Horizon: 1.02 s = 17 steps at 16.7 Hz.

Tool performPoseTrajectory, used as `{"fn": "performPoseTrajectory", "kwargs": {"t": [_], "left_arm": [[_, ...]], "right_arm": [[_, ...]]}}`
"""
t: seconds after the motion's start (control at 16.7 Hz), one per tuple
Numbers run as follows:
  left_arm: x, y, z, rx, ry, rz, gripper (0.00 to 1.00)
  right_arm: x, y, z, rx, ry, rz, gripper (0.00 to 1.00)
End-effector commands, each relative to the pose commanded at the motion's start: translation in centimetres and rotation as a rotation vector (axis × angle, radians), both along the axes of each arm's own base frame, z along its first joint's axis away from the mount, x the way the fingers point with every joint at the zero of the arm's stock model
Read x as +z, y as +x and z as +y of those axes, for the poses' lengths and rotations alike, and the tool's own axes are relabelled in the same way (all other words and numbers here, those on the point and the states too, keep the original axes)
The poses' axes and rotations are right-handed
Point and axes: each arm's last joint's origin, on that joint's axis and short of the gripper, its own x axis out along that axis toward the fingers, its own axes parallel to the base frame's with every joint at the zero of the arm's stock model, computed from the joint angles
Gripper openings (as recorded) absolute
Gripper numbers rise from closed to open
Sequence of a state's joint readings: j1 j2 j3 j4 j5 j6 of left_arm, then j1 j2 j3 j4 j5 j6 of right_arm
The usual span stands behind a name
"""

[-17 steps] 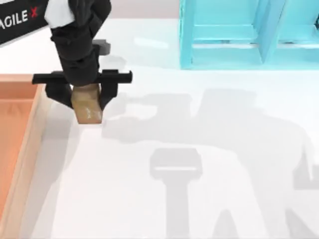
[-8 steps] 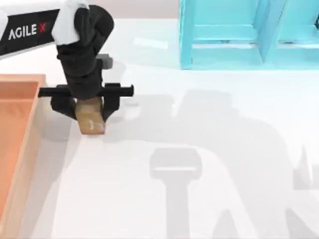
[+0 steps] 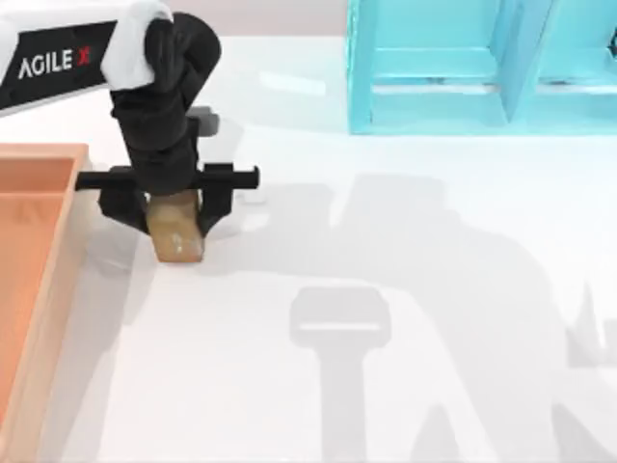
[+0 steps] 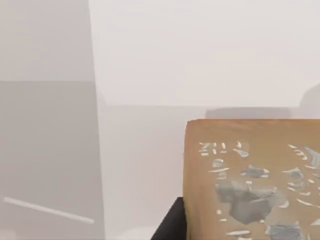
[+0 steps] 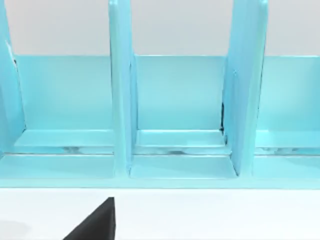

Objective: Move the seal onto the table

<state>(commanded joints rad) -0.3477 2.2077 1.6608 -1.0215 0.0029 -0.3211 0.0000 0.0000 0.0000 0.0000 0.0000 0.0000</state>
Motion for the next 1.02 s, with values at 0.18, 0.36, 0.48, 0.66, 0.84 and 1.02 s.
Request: {"fn": "performPoseTrajectory", "kwargs": {"t": [0.18,0.36,0.48,0.66,0.84,1.02], "left_arm": [[0.0,0.0,0.0,0.0,0.0,0.0,0.45],[0.0,0.0,0.0,0.0,0.0,0.0,0.68],[0.0,0.0,0.0,0.0,0.0,0.0,0.83],[0.0,0.0,0.0,0.0,0.0,0.0,1.0],[0.0,0.0,0.0,0.0,0.0,0.0,1.0],[0.0,0.0,0.0,0.0,0.0,0.0,1.0]], "right_arm": [[0.0,0.0,0.0,0.0,0.0,0.0,1.0],[0.0,0.0,0.0,0.0,0.0,0.0,1.0],[0.0,0.0,0.0,0.0,0.0,0.0,1.0],[0.0,0.0,0.0,0.0,0.0,0.0,1.0],[0.0,0.0,0.0,0.0,0.0,0.0,1.0],[0.0,0.0,0.0,0.0,0.0,0.0,1.0]]}}
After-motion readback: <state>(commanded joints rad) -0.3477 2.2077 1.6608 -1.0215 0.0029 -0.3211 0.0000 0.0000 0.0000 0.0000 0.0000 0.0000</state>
